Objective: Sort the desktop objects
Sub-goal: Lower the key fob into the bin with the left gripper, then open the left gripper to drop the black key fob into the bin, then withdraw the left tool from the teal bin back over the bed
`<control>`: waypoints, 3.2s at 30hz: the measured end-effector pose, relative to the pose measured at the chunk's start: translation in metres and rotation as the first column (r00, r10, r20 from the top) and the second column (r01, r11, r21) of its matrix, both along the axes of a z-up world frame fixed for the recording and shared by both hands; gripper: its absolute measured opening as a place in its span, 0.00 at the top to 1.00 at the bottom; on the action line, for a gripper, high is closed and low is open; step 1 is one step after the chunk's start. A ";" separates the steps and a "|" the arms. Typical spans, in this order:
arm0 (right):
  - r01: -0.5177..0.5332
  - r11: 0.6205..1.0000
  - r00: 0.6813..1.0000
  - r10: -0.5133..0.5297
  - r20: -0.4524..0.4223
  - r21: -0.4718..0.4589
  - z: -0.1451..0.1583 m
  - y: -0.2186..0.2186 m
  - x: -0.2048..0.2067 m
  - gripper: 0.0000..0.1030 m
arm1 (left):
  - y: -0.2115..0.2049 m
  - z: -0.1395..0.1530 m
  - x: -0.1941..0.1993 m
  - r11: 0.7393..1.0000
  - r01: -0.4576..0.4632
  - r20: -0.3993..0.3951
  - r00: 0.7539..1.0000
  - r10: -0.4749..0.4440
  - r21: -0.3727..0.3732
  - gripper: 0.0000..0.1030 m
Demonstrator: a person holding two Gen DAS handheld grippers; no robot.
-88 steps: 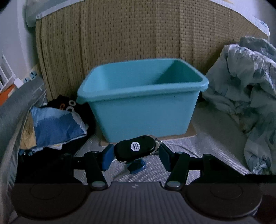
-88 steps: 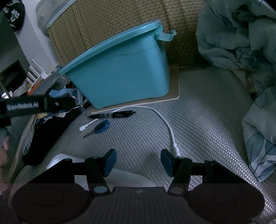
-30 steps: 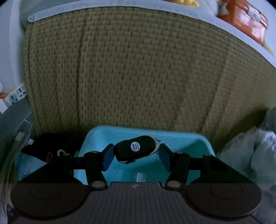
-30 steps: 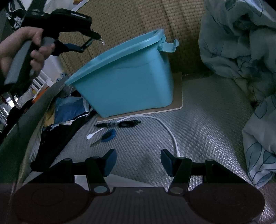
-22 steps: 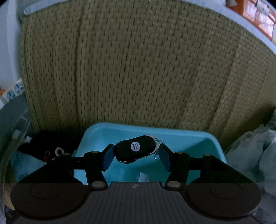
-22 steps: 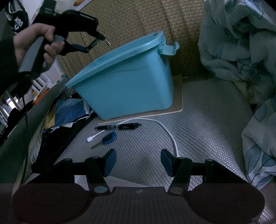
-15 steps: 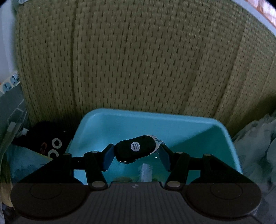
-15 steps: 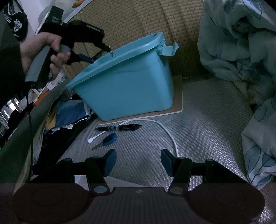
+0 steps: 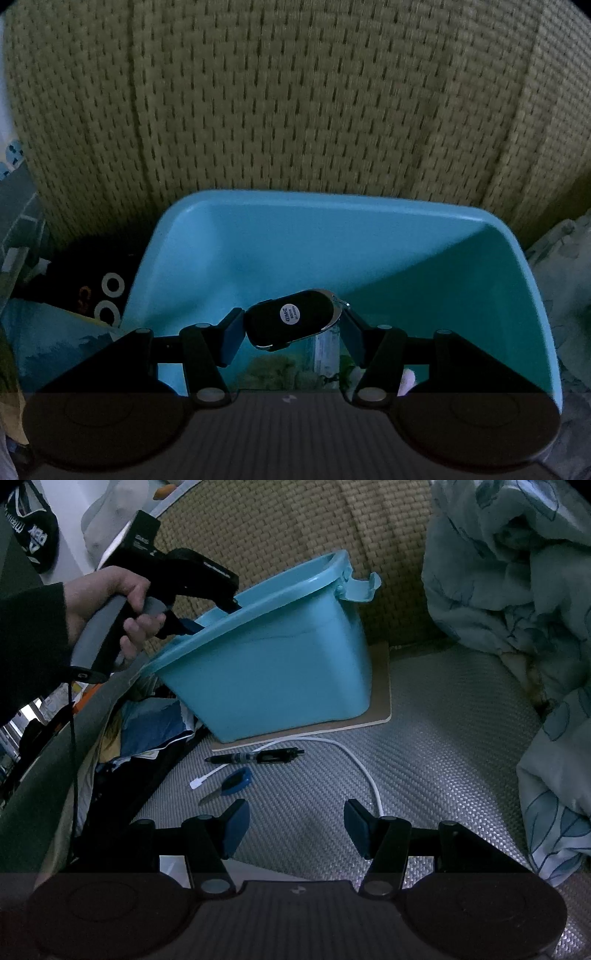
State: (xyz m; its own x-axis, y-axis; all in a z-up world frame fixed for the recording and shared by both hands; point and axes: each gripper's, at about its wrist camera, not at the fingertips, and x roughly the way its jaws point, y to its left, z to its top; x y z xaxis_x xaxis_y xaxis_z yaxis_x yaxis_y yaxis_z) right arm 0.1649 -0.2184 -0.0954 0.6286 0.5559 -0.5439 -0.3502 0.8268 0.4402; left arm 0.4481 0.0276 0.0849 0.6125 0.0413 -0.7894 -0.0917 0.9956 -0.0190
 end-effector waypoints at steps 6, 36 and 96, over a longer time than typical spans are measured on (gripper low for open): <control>0.003 1.000 1.000 -0.003 -0.003 0.005 0.000 -0.001 0.001 0.41 | 0.000 -0.007 0.009 1.000 0.007 -0.043 0.999 -0.007 0.004 0.42; 0.009 1.000 1.000 -0.009 0.003 0.024 0.006 -0.004 0.000 0.41 | -0.016 -0.027 0.018 0.997 0.064 -0.191 0.980 -0.054 0.048 0.42; 0.022 1.000 1.000 -0.022 0.013 0.014 0.006 -0.004 0.000 0.41 | -0.009 0.065 -0.062 0.994 0.012 0.108 0.994 -0.023 0.105 0.29</control>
State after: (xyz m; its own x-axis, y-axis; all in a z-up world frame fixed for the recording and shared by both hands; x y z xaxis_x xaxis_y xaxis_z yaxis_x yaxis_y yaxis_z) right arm 0.1647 -0.2225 -0.0897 0.6480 0.5491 -0.5279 -0.3376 0.8283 0.4472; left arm 0.3862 0.0189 0.1502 0.6957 0.1082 -0.7101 -0.0773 0.9941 0.0757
